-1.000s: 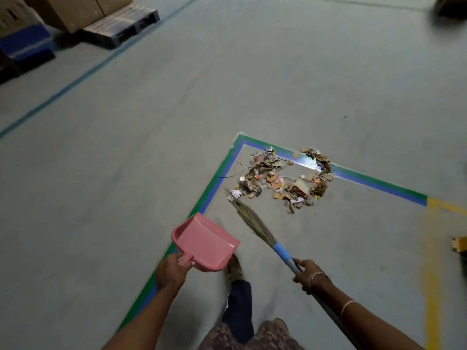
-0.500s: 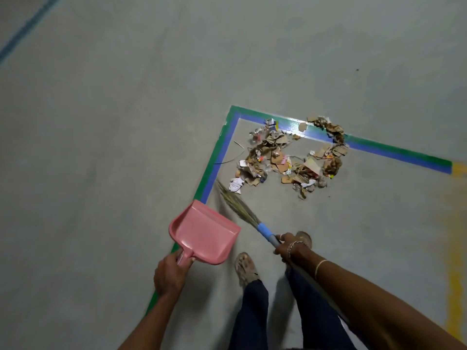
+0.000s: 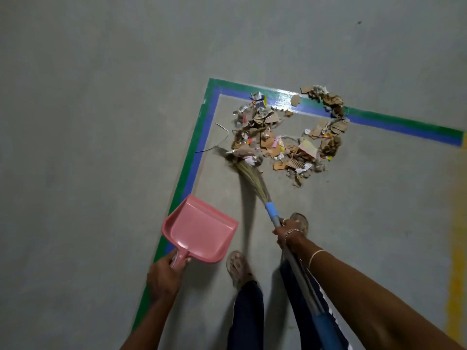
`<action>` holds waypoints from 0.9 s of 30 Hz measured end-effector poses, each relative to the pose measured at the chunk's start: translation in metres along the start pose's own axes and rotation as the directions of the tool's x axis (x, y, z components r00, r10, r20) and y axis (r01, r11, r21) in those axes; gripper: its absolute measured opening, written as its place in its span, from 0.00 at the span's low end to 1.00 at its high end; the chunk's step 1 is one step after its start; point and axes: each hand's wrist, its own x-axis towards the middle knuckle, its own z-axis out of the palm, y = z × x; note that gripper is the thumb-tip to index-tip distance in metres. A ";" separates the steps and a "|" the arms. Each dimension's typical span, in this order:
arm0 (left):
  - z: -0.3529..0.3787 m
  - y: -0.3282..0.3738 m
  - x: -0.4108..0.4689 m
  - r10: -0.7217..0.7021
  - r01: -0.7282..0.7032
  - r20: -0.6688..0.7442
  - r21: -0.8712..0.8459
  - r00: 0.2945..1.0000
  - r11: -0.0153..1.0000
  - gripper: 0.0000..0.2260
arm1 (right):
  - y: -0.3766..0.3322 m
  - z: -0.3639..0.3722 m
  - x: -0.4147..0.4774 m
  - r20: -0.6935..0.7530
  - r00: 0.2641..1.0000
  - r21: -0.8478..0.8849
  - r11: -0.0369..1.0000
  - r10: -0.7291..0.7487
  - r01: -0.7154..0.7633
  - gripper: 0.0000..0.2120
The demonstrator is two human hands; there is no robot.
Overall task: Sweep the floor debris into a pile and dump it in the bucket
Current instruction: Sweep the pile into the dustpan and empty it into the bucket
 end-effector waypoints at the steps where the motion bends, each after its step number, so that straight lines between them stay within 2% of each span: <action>1: 0.000 0.007 0.003 0.004 -0.004 0.003 -0.006 1.000 1.000 0.20 | -0.001 -0.015 -0.004 -0.015 1.000 0.019 1.000 0.004 -0.003 0.14; 3: 0.002 0.019 0.010 0.000 0.000 0.005 -0.003 1.000 1.000 0.21 | 0.000 -0.045 -0.010 -0.053 0.999 0.031 1.000 -0.003 0.005 0.08; 6: 0.002 0.041 0.018 -0.011 0.010 -0.021 -0.021 1.000 1.000 0.22 | -0.001 -0.086 -0.023 -0.035 0.999 0.105 0.994 -0.002 0.006 0.11; 10: -0.008 0.074 0.023 -0.057 0.054 -0.036 -0.073 0.998 0.996 0.19 | -0.005 -0.120 -0.047 0.135 0.988 0.226 0.968 0.076 -0.106 0.15; 13: -0.014 0.072 0.025 -0.130 0.128 -0.048 -0.052 0.990 0.990 0.22 | -0.013 -0.124 -0.075 0.321 0.941 0.257 0.947 0.105 -0.194 0.13; 15: -0.018 0.065 0.022 -0.163 0.161 -0.051 -0.053 0.985 0.986 0.23 | -0.022 -0.116 -0.093 0.445 0.892 0.274 0.937 0.076 -0.217 0.08; 18: -0.024 0.052 0.016 -0.190 0.186 -0.073 -0.065 0.979 0.980 0.23 | -0.035 -0.089 -0.093 0.542 0.840 0.315 0.925 0.007 -0.211 0.12; 23: -0.027 0.025 -0.002 -0.208 0.197 -0.141 -0.091 0.968 0.976 0.25 | -0.089 -0.017 -0.038 0.515 0.857 0.265 0.956 -0.033 -0.122 0.07; 27: -0.026 0.017 -0.008 -0.190 0.182 -0.175 -0.063 0.966 0.981 0.17 | -0.136 0.031 0.016 0.442 0.897 0.276 0.952 -0.006 -0.130 0.03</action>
